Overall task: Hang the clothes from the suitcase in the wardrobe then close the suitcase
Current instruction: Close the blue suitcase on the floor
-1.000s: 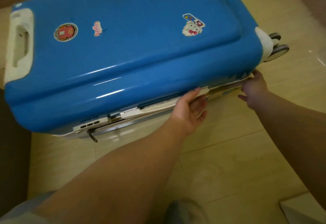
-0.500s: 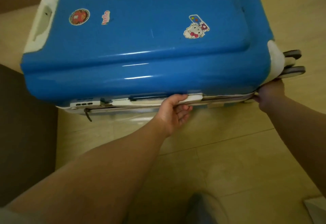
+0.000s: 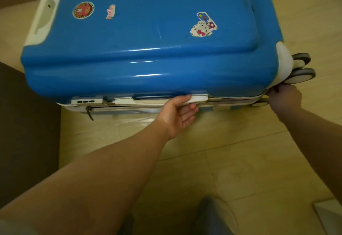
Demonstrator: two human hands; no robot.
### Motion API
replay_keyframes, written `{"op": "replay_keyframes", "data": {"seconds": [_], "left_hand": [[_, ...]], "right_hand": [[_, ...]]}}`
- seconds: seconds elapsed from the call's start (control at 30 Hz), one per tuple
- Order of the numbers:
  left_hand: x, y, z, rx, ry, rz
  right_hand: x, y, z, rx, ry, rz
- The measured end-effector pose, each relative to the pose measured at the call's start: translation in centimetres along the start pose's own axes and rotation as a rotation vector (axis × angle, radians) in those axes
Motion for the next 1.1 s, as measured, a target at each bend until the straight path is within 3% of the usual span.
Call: {"op": "replay_keyframes", "data": {"seconds": [0.13, 0.37, 0.6, 1.1], "left_hand": [[0.4, -0.5, -0.1, -0.030, -0.094, 0.026], [0.2, -0.5, -0.1, -0.059, -0.198, 0.012], [-0.1, -1.0, -0.1, -0.067, -0.216, 0.000], [0.5, -2.2, 0.7, -0.048, -0.172, 0.015]], "right_hand": [[-0.2, -0.5, 0.3, 0.110, -0.258, 0.011], [0.5, -2.1, 0.0, 0.192, -0.458, -0.012], [-0.1, -5.7, -0.4, 0.188, -0.413, 0.018], [-3.4, -11.8, 1.7, -0.148, -0.145, -0.039]]}}
Point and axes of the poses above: each hand's wrist, its own y-axis towards the middle knuckle, its own x-axis out of the back of the hand, z = x × y, the point moved 5 cm from there along y, towards the middle knuckle, and after that the axes turned 13 degrees about y, right-handed, at the moved point
